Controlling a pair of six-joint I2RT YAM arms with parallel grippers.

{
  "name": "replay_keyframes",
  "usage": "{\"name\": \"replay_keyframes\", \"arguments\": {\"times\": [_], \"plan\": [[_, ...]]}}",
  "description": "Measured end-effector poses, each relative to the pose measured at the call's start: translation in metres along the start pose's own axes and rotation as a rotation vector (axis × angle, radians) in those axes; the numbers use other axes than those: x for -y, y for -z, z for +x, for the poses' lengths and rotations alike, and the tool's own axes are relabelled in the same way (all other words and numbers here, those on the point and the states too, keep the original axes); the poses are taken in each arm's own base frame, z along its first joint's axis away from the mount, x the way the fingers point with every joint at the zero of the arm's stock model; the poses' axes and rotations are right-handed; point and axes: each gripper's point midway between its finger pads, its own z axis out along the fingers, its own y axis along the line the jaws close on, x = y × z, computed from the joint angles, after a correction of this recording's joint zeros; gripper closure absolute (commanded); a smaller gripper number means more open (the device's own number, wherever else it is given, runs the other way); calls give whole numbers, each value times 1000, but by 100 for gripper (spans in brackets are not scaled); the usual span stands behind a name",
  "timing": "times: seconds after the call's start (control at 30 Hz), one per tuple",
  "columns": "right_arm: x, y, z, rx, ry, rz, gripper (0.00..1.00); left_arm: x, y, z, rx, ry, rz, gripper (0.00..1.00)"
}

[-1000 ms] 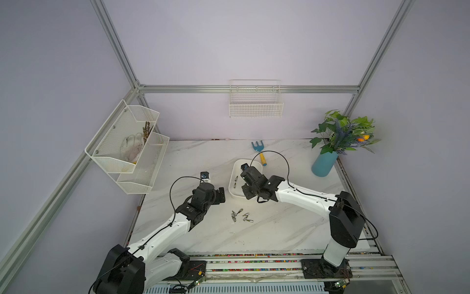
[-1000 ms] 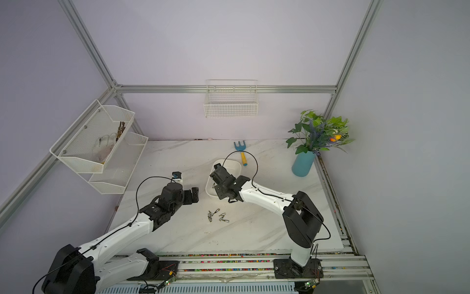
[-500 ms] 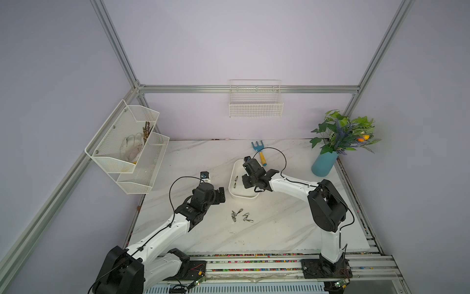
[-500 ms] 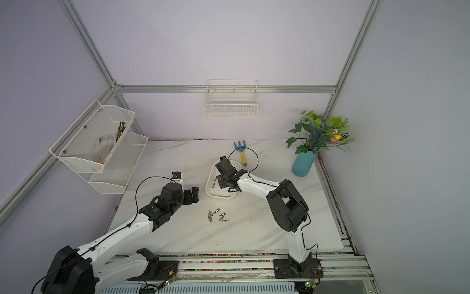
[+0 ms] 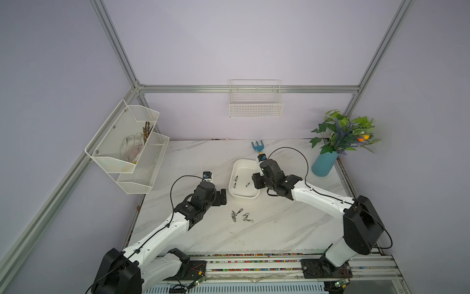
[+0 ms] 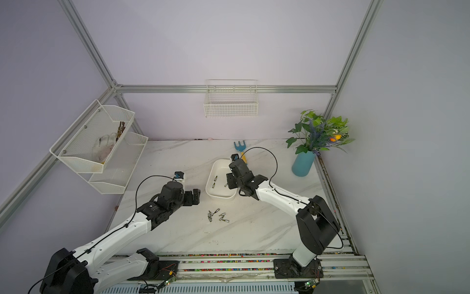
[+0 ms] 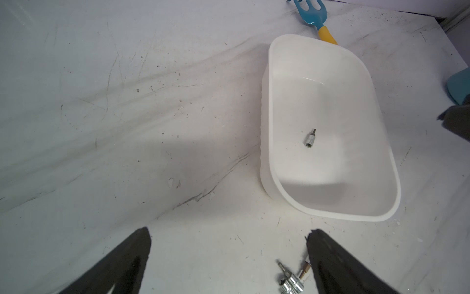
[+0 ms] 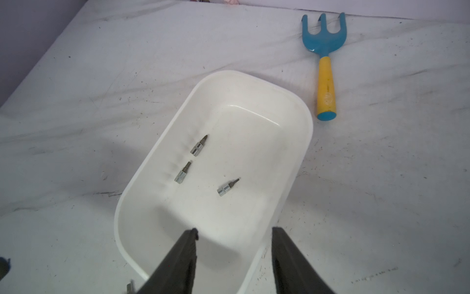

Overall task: Put the bit on the desktop into the storage box
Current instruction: Place the screwdriver bit in the storage box, then pick up the screwdriver bit from the center of the board.

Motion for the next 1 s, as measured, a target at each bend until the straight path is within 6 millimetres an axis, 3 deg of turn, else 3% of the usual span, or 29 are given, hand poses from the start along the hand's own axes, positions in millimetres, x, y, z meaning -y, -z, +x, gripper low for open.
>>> {"name": "replay_keyframes", "arguments": {"times": [0.13, 0.2, 0.37, 0.47, 0.77, 1.0], "plan": [[17, 33, 11, 77, -14, 10, 22, 23, 4, 8, -52, -29, 35, 0], [27, 43, 22, 108, -23, 24, 1, 32, 6, 17, -83, -44, 42, 0], [53, 57, 55, 178, -39, 67, 0, 49, 4, 42, -168, -64, 36, 0], [64, 62, 64, 218, -55, 90, 0, 54, 0, 59, -217, -70, 14, 0], [76, 74, 51, 329, -106, 137, 0, 67, -7, 100, -315, -101, -45, 7], [79, 76, 48, 352, -114, 153, 0, 70, -20, 121, -372, -129, -97, 15]]}}
